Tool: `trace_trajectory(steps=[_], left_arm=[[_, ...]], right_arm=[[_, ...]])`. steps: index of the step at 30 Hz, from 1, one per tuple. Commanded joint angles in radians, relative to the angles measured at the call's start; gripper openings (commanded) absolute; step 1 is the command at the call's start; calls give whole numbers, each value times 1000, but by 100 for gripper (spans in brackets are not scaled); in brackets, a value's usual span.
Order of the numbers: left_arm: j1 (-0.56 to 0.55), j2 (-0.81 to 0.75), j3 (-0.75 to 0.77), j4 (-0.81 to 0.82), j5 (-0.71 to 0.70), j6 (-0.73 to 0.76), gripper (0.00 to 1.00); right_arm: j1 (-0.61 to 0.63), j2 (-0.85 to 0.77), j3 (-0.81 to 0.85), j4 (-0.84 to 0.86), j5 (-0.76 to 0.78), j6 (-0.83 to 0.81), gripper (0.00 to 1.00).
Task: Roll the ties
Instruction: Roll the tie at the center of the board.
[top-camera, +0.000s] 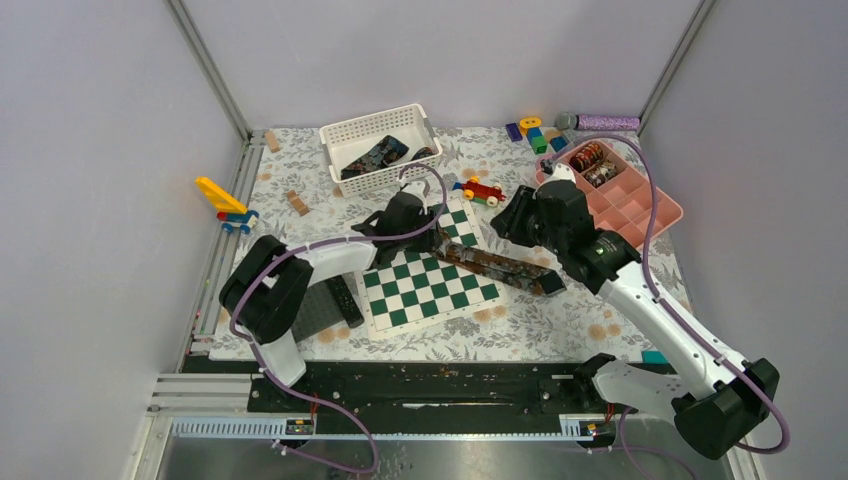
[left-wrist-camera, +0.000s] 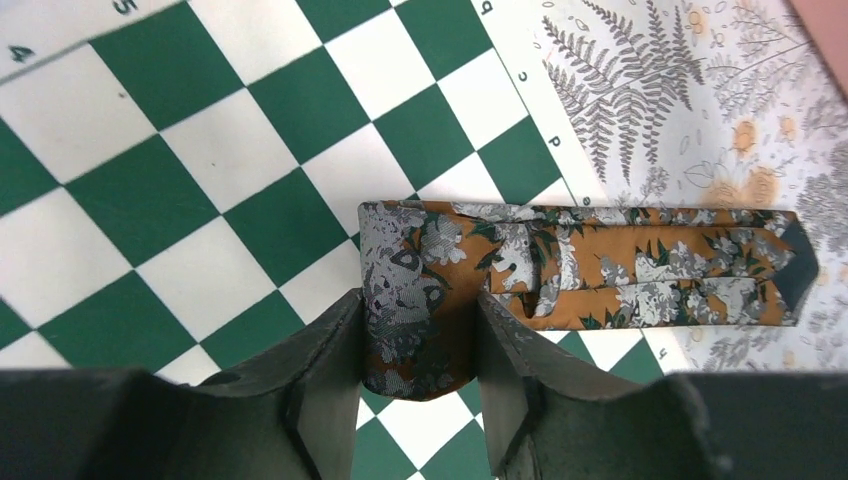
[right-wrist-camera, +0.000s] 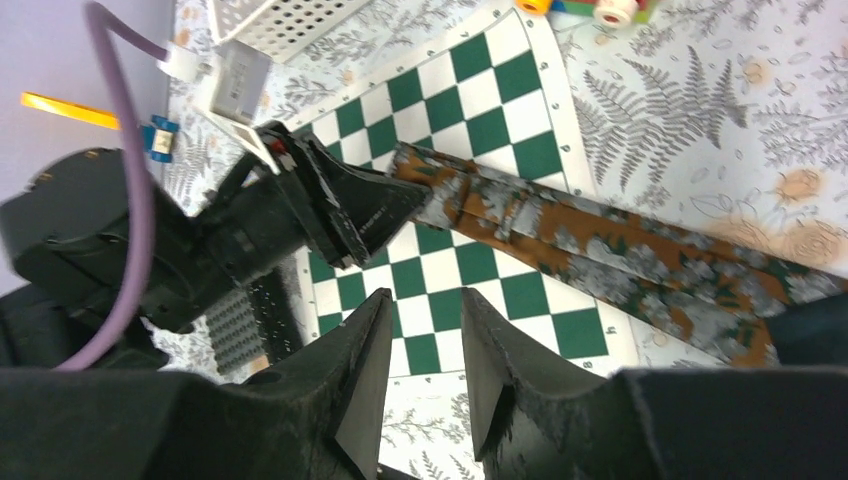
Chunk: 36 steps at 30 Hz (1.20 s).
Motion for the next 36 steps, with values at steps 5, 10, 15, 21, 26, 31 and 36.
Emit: trace_trajectory(steps=[5, 10, 15, 21, 26, 31, 36], left_arm=[[-75, 36, 150, -221, -253, 126, 40], [-143, 77, 209, -306, -418, 182, 38], [-195, 116, 263, -366, -532, 225, 37], [-255, 166, 335, -427, -667, 274, 37], [-300, 224, 387, -478, -764, 295, 37], [-330, 266, 420, -508, -807, 297, 37], [-356, 305, 449, -534, -832, 299, 37]], right_arm=[[-13, -64, -33, -39, 55, -18, 39], [-15, -99, -30, -59, 58, -19, 39], [-15, -132, -18, -85, 71, -23, 40], [-17, -164, -21, -99, 80, -12, 40], [-17, -201, -14, -113, 86, 0, 40], [-16, -246, 19, -142, 106, -11, 40], [-17, -263, 38, -158, 123, -20, 40]])
